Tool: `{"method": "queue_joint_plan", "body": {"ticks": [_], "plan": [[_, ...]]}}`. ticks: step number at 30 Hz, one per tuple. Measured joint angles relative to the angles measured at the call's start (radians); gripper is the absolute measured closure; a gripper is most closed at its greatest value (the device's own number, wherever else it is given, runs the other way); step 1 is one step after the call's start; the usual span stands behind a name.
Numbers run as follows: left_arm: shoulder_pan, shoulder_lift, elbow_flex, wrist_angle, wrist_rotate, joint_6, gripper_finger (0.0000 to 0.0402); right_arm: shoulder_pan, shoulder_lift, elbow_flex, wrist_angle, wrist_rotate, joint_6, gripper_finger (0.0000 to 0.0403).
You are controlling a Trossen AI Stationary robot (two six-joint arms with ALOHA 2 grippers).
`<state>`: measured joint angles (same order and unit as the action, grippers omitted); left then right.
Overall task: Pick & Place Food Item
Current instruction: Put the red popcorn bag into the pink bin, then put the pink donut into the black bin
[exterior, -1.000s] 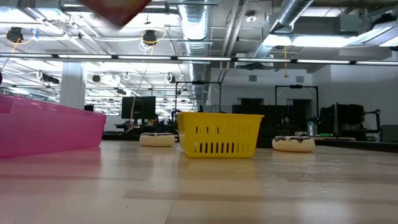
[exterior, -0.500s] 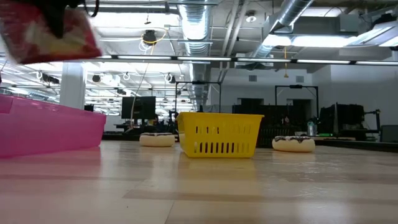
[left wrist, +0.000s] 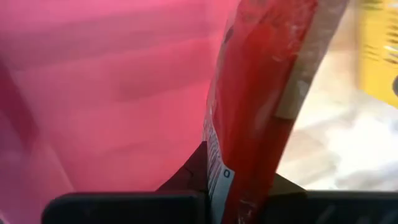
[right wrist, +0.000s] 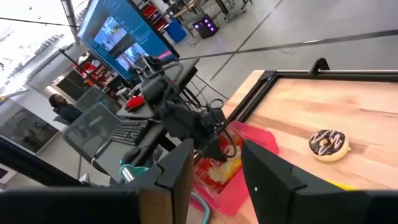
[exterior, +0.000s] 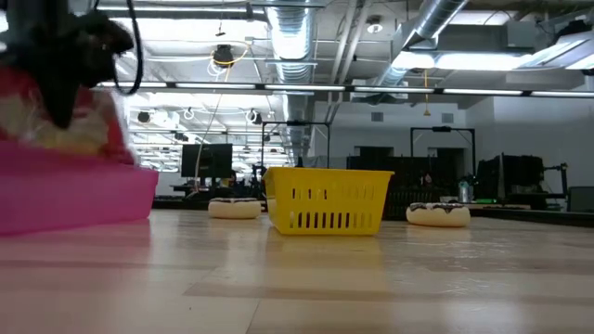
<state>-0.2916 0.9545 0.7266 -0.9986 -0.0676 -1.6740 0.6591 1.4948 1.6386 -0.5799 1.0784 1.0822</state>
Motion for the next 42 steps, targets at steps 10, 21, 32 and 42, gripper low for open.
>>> {"method": "queue_joint_plan", "body": {"ticks": [10, 21, 32, 42], "plan": [[-0.005, -0.021, -0.115, 0.096, -0.093, -0.061, 0.0351, 0.021, 0.000, 0.000, -0.023, -0.015, 0.067, 0.0275], [-0.005, -0.174, -0.115, 0.113, -0.200, 0.031, 0.0183, 0.022, 0.000, 0.000, -0.043, -0.031, 0.097, 0.0275], [-0.005, -0.374, -0.115, 0.356, -0.230, 0.343, 0.0148, 0.022, 0.000, 0.000, -0.061, -0.026, 0.097, 0.0275], [-0.024, -0.258, -0.113, 0.679, 0.094, 0.879, 0.0188, 0.013, 0.000, 0.000, -0.079, -0.032, 0.116, 0.0275]]}}
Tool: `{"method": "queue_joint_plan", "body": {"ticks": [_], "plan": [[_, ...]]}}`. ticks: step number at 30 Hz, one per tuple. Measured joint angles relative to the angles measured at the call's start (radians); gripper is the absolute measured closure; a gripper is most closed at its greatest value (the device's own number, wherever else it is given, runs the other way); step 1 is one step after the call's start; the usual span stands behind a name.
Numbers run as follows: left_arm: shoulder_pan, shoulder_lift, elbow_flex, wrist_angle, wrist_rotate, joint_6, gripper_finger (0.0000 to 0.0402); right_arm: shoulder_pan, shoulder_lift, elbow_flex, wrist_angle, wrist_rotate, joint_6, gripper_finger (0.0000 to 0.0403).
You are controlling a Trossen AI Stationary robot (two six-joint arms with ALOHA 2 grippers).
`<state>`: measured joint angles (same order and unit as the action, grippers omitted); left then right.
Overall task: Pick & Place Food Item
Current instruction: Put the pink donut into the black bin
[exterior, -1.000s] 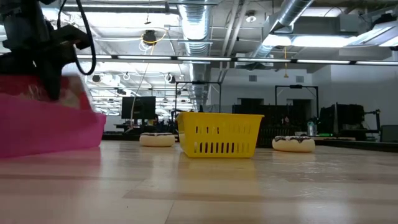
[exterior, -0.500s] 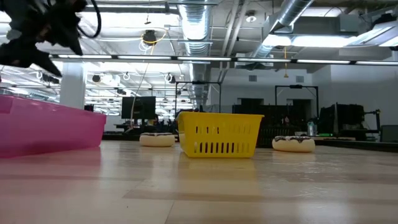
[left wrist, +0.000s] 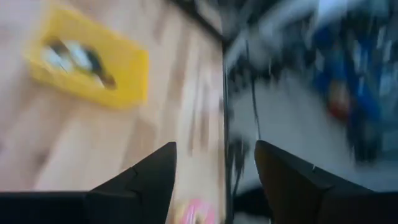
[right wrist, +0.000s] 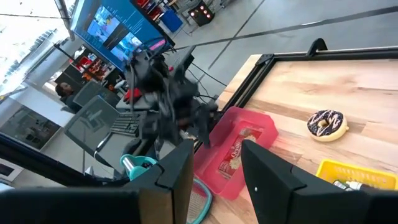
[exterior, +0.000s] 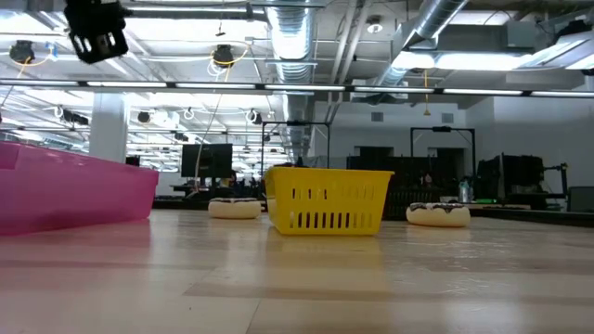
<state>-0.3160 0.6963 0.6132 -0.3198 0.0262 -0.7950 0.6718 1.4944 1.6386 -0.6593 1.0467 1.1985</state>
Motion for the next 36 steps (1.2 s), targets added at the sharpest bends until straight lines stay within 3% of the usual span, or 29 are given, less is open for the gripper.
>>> {"method": "queue_joint_plan", "body": {"ticks": [5, 9, 13, 22, 28, 36], "plan": [[-0.088, 0.178, 0.016, 0.001, 0.163, 0.170, 0.0194, 0.002, 0.000, 0.000, -0.002, -0.006, 0.034, 0.0275], [-0.164, 0.331, 0.111, 0.000, 0.173, 0.330, 0.0184, 0.017, -0.001, 0.000, 0.001, -0.005, 0.059, 0.0275], [-0.171, 0.458, 0.244, -0.055, 0.156, 0.436, 0.0171, 0.023, -0.001, 0.000, 0.013, -0.002, 0.059, 0.0275], [-0.178, 0.711, 0.688, -0.500, 0.088, 0.787, 0.0165, 0.032, -0.001, 0.000, 0.009, -0.001, 0.026, 0.0275], [-0.184, 0.886, 0.900, -0.746, 0.031, 0.786, 0.0146, 0.068, -0.001, 0.000, 0.000, 0.002, 0.006, 0.0275], [-0.238, 1.035, 0.958, -0.755, 0.037, 0.572, 0.0135, 0.132, -0.001, 0.000, -0.084, 0.028, 0.068, 0.0275]]}}
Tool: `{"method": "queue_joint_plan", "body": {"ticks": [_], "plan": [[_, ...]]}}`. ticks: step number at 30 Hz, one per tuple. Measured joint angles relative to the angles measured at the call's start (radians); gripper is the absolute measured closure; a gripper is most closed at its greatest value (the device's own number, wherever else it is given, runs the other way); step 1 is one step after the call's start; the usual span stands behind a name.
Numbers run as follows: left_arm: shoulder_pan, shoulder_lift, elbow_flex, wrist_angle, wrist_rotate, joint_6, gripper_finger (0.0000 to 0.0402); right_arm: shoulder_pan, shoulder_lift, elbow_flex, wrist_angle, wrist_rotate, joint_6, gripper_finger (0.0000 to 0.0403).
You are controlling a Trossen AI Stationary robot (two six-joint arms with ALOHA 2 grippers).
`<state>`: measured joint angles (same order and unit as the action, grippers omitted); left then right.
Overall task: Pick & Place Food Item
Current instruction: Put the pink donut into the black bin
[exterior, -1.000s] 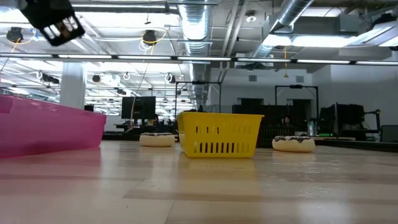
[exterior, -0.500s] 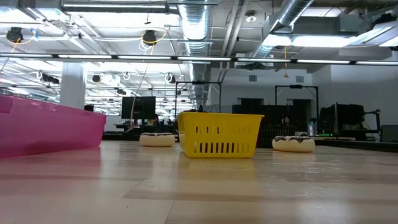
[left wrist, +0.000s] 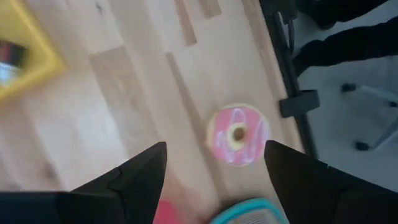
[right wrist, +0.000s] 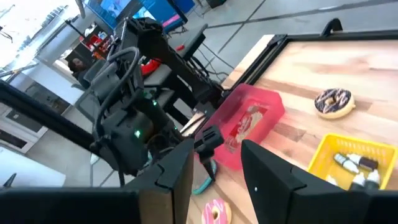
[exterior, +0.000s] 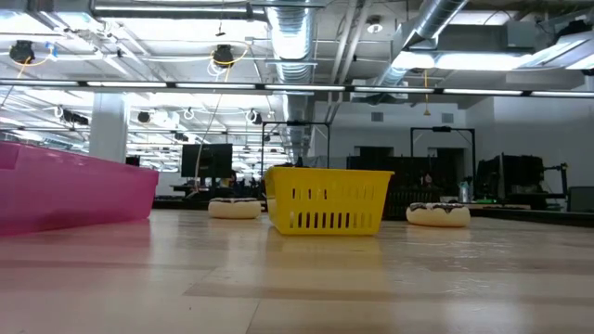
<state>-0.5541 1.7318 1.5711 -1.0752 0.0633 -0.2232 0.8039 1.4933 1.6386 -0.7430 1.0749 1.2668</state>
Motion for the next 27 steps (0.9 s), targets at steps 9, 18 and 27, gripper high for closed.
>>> {"method": "queue_joint_plan", "body": {"ticks": [9, 18, 27], "plan": [[-0.087, 0.087, -0.033, 0.082, -0.085, -0.203, 0.0127, 0.069, 0.000, 0.000, -0.060, 0.008, 0.041, 0.0275], [-0.094, 0.108, -0.164, 0.146, -0.120, -0.317, 0.0117, 0.080, 0.000, 0.000, -0.051, 0.004, 0.042, 0.0275], [-0.118, 0.108, -0.265, 0.254, -0.090, -0.375, 0.0117, 0.094, 0.000, 0.000, -0.023, 0.000, 0.040, 0.0275]]}}
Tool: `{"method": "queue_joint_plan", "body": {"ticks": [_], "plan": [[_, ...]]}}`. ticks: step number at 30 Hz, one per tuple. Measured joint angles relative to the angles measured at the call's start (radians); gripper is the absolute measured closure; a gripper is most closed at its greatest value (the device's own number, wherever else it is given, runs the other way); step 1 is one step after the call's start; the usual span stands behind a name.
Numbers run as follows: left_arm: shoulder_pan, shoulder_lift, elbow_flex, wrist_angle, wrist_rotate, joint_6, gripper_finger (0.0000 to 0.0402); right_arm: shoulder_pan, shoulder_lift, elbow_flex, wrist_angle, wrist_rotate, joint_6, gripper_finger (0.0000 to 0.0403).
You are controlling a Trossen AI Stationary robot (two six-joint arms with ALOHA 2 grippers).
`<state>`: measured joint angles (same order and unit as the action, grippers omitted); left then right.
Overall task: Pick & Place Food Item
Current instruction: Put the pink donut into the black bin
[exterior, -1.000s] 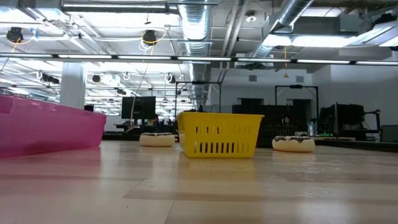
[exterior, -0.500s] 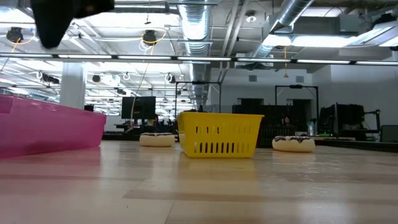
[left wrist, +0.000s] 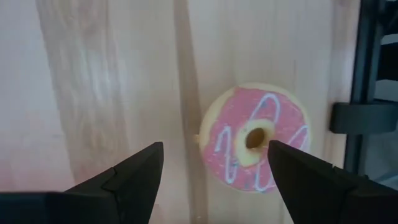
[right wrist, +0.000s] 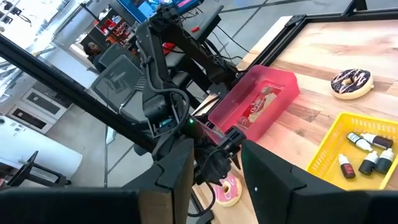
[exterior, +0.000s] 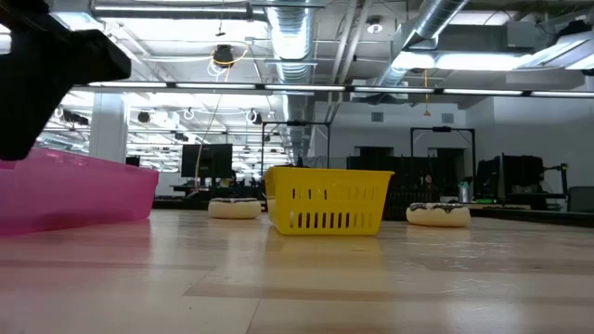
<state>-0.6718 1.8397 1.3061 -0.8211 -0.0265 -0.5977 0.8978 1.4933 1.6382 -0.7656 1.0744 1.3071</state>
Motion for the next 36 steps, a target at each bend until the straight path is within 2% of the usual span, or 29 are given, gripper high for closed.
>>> {"method": "queue_joint_plan", "body": {"ticks": [8, 30, 36], "plan": [[-0.036, 0.000, -0.031, 0.068, 0.016, -0.034, 0.0117, 0.000, 0.000, 0.000, 0.003, 0.000, -0.005, 0.0275], [-0.030, 0.000, -0.163, 0.200, -0.008, -0.156, 0.0117, 0.000, 0.000, 0.000, 0.003, 0.000, -0.007, 0.0275], [-0.030, 0.000, -0.178, 0.224, -0.007, -0.178, 0.0136, 0.000, 0.000, 0.000, 0.003, -0.001, -0.008, 0.0275]]}}
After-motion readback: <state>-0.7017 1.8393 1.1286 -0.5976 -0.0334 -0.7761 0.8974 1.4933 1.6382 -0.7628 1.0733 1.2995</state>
